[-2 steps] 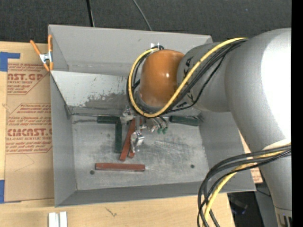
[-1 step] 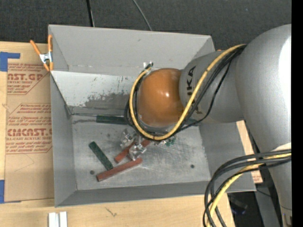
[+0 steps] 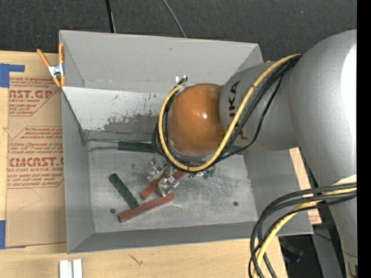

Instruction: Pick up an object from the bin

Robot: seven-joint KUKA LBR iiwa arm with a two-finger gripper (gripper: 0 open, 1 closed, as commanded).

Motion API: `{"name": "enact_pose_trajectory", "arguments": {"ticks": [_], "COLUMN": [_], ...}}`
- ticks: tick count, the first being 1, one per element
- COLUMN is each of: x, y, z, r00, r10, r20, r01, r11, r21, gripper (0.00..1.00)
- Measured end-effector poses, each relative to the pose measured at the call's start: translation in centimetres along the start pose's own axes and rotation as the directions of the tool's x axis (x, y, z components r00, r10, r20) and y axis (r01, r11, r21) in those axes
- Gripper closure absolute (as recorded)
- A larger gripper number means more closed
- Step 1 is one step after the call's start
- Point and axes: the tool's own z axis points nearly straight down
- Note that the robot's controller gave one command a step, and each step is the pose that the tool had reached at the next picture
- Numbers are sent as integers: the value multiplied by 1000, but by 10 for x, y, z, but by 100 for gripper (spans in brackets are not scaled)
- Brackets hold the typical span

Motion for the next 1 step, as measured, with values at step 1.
{"name": "enact_pose_trajectory", "arguments": {"ticks": [1], "x": [13], "y": [-15], "z": [-117], "r00": [1000], "r10": [4], "r20": [-24], "r01": [-5], "r11": [1000], "r21": [-17], "gripper": [100]}}
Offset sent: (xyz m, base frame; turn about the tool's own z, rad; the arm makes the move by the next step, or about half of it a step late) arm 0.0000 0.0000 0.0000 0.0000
